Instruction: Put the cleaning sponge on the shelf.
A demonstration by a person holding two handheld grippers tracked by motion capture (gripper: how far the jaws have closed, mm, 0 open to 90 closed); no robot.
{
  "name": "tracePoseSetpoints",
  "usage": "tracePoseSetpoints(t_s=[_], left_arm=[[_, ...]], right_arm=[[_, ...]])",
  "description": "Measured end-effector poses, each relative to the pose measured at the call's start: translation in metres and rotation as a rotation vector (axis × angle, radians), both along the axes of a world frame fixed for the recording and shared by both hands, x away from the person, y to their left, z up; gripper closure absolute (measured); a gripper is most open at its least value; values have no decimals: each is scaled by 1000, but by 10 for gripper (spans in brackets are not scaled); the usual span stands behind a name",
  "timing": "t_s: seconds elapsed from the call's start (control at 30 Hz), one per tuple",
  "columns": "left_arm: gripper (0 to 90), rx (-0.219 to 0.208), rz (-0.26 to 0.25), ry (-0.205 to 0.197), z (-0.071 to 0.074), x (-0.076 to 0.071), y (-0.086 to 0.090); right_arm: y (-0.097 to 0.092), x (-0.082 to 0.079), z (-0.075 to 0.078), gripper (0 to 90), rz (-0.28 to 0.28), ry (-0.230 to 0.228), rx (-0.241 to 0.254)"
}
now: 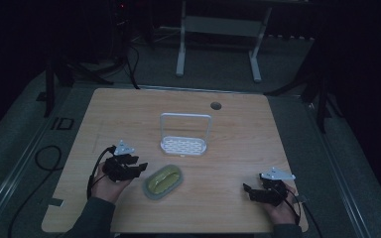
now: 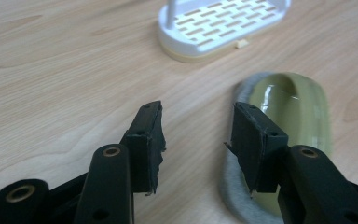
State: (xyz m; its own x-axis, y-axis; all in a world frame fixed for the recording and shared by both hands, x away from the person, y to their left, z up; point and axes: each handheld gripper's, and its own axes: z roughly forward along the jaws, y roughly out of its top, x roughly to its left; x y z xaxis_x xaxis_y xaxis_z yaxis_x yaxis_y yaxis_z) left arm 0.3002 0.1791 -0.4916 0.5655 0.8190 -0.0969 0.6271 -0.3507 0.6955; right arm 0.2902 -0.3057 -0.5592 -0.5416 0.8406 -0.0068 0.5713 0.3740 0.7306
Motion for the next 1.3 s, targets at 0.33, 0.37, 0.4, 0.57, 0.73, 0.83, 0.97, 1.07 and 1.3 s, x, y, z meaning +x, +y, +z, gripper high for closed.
tracePoseSetpoints(t_s=[0.33,0.37,0.4,0.57,0.73,0.83,0.97,1.07,1.3], left_arm=[[532,13,-96,15,15,0,-15],[532,17,-100,18,16,0,-17],[534,22,-108,19,17,0,-18],[546,49,-125,32,20,0,-25],[552,63,-140,48,22,2,-32],[554,79,-155,59,23,3,-36],[554,83,-163,73,24,5,-40],[554,100,-177,82,25,5,-43],[551,120,-193,99,25,7,-49]], right_arm=[[0,0,0,193,0,0,0],[0,0,0,193,0,0,0],[0,0,0,193,0,0,0],[0,0,0,193,0,0,0],[0,0,0,193,0,0,0],[0,0,0,193,0,0,0],[0,0,0,193,0,0,0],[0,0,0,193,0,0,0],[0,0,0,193,0,0,0]])
